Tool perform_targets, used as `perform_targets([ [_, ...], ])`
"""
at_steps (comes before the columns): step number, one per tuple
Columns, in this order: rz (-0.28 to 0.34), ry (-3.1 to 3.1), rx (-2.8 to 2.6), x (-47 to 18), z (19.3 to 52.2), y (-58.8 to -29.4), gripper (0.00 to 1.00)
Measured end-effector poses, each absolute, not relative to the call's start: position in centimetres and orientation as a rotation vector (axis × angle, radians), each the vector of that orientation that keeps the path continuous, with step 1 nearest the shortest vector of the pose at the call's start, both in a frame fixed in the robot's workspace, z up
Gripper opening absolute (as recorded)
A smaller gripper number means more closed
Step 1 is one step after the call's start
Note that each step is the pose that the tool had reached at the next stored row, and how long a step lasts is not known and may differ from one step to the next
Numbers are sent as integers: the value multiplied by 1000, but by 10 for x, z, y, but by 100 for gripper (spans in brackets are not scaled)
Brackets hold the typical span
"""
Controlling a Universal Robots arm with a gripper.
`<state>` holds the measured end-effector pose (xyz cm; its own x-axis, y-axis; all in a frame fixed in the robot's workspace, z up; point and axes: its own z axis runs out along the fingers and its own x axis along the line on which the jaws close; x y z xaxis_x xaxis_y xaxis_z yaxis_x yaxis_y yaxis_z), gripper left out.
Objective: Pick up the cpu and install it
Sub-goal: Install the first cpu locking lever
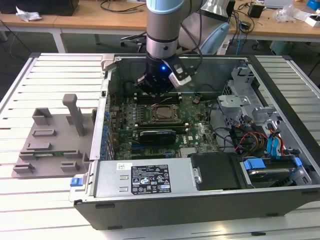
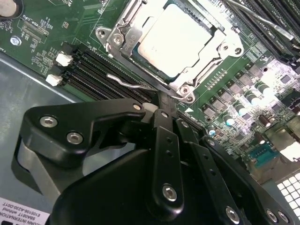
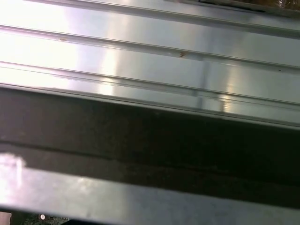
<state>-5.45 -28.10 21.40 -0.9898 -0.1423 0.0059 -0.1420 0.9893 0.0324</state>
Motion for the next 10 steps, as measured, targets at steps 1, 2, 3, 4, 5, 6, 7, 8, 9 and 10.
perform_targets([
  [1, -50, -3125, 223, -54, 214, -281, 11],
  [2, -50, -3125, 223, -54, 214, -281, 11],
  [3, -50, -3125, 223, -53, 214, -281, 11],
  [4, -50, -3125, 223, -52, 214, -281, 11],
  [5, -50, -3125, 223, -51, 214, -281, 11],
  [6, -50, -3125, 223, -50, 213, -281, 11],
  [7, -50, -3125, 223, -49, 213, -281, 11],
  [8, -50, -3125, 223, -48, 213, -281, 11],
  [9, -50, -3125, 223, -47, 213, -281, 11],
  [10, -50, -3125, 223, -46, 213, -281, 11],
])
